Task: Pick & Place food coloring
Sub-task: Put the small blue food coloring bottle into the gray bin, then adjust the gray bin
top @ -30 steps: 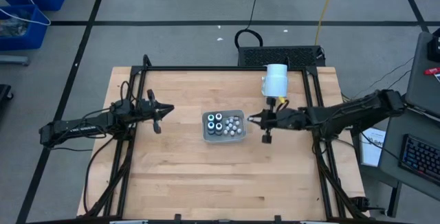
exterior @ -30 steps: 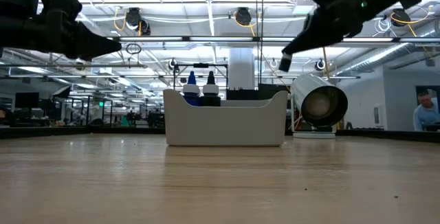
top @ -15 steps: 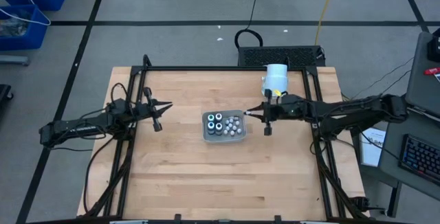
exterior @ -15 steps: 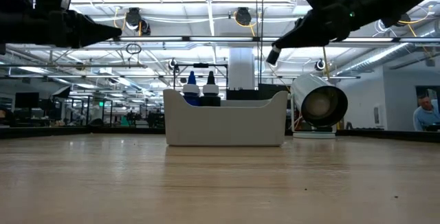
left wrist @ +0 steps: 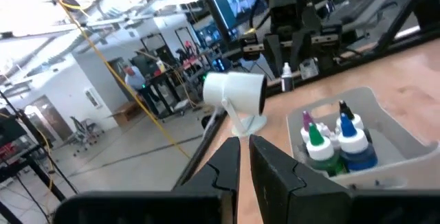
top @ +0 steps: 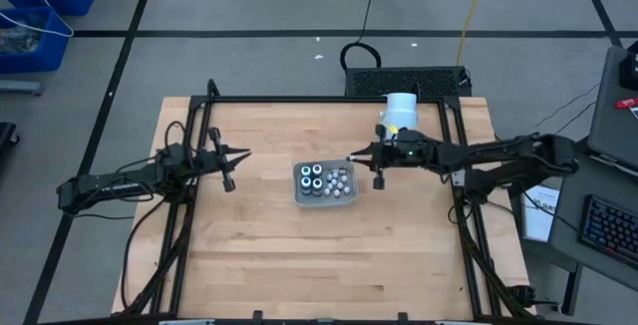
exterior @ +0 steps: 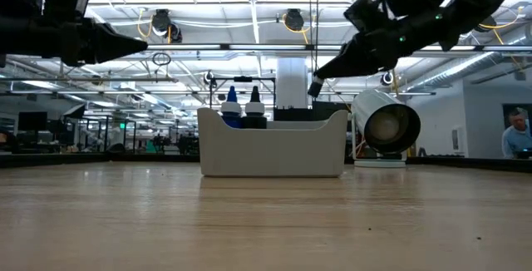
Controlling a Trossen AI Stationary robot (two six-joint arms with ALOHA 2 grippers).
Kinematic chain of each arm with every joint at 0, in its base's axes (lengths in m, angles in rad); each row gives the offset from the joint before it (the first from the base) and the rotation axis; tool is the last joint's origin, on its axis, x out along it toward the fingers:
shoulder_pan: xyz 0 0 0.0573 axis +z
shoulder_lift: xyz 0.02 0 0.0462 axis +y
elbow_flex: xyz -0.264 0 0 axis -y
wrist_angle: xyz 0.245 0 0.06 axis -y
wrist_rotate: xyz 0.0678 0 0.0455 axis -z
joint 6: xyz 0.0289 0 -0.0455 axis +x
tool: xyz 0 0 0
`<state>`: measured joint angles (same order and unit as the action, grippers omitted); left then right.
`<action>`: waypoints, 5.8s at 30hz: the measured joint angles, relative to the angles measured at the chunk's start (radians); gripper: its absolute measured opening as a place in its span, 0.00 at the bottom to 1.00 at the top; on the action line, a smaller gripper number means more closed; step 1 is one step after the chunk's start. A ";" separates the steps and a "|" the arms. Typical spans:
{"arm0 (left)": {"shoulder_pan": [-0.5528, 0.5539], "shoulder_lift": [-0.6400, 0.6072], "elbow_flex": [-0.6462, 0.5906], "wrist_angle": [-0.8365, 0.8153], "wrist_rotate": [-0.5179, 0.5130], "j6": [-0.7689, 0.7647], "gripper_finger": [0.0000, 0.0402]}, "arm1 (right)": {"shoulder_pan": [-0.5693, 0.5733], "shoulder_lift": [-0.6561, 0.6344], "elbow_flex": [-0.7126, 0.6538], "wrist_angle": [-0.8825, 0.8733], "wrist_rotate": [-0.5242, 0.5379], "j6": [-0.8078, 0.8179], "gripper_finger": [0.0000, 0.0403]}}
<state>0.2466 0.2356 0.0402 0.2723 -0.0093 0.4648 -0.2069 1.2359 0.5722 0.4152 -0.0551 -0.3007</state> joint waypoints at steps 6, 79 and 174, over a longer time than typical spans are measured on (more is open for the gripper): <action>0.000 0.000 0.000 -0.015 0.000 -0.040 0.10 | 0.040 0.104 0.070 -0.012 0.000 0.008 0.11; 0.000 0.000 0.000 0.018 0.008 -0.060 0.10 | 0.090 0.495 0.318 -0.069 0.111 0.258 0.11; -0.509 1.528 0.515 0.470 -0.185 -0.667 0.04 | -0.141 0.155 0.128 -0.279 -0.009 0.026 0.00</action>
<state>-0.2626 1.7634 0.5552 0.7424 -0.1944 -0.2020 -0.3477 1.3911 0.7002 0.1361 -0.0637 -0.2745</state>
